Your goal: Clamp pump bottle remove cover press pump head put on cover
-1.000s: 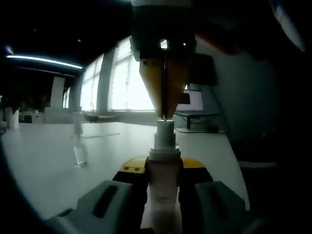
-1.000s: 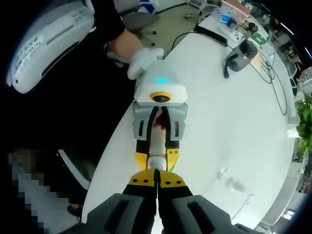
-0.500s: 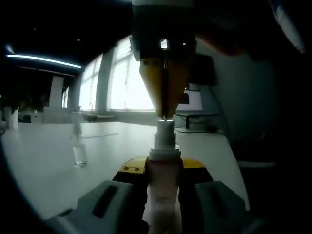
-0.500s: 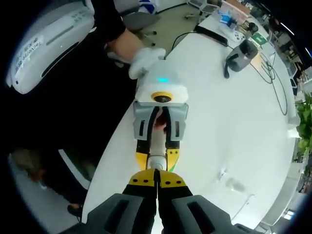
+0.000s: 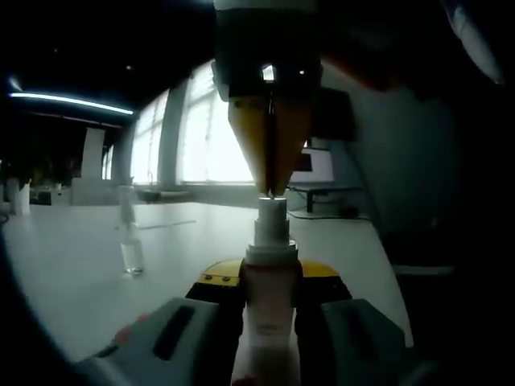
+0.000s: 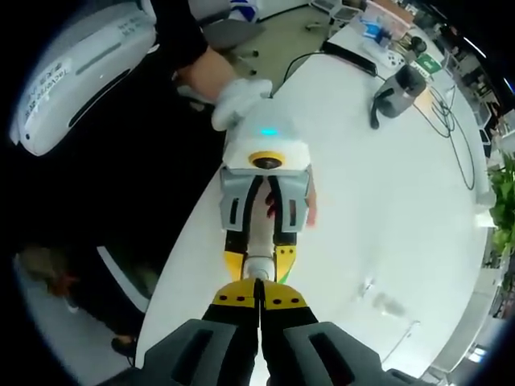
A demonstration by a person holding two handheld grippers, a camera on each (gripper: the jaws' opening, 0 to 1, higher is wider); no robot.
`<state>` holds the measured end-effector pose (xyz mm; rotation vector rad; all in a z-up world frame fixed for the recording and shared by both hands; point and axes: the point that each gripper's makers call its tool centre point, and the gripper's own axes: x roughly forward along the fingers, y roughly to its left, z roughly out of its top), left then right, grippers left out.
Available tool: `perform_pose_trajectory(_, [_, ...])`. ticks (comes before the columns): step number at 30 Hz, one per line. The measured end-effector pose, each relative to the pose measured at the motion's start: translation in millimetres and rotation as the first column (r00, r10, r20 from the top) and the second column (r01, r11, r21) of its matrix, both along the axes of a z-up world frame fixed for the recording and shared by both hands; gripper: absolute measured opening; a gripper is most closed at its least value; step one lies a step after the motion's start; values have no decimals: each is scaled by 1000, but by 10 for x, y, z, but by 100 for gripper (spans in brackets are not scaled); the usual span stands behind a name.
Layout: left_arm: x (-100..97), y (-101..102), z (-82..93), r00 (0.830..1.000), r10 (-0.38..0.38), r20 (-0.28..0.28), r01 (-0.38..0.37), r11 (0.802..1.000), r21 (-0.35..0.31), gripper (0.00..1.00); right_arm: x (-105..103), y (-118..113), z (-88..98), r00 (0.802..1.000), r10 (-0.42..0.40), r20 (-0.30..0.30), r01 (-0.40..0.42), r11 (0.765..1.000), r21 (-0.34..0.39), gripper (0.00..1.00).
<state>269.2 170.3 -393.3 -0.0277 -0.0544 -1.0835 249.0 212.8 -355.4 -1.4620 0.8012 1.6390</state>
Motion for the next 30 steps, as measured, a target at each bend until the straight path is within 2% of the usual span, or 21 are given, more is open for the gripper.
perform_pose_trajectory(16, [2, 2, -1, 1000, 0, -9, -1, 1000, -5, 14, 1, 2, -27, 1000, 8, 19, -8, 1000, -15, 0])
perform_pose_trajectory(21, [1, 1, -1, 1000, 0, -11, 0, 1000, -6, 14, 8, 2, -59, 1000, -14, 12, 15, 1000, -14, 0])
perform_pose_trajectory(22, [1, 2, -1, 1000, 0, -10, 0, 1000, -6, 14, 4, -3, -64, 1000, 4, 10, -4, 1000, -8, 0])
perform_pose_trajectory(30, [2, 2, 1, 1000, 0, -9, 0, 1000, -5, 14, 3, -2, 5, 999, 21, 25, -21, 1000, -10, 0])
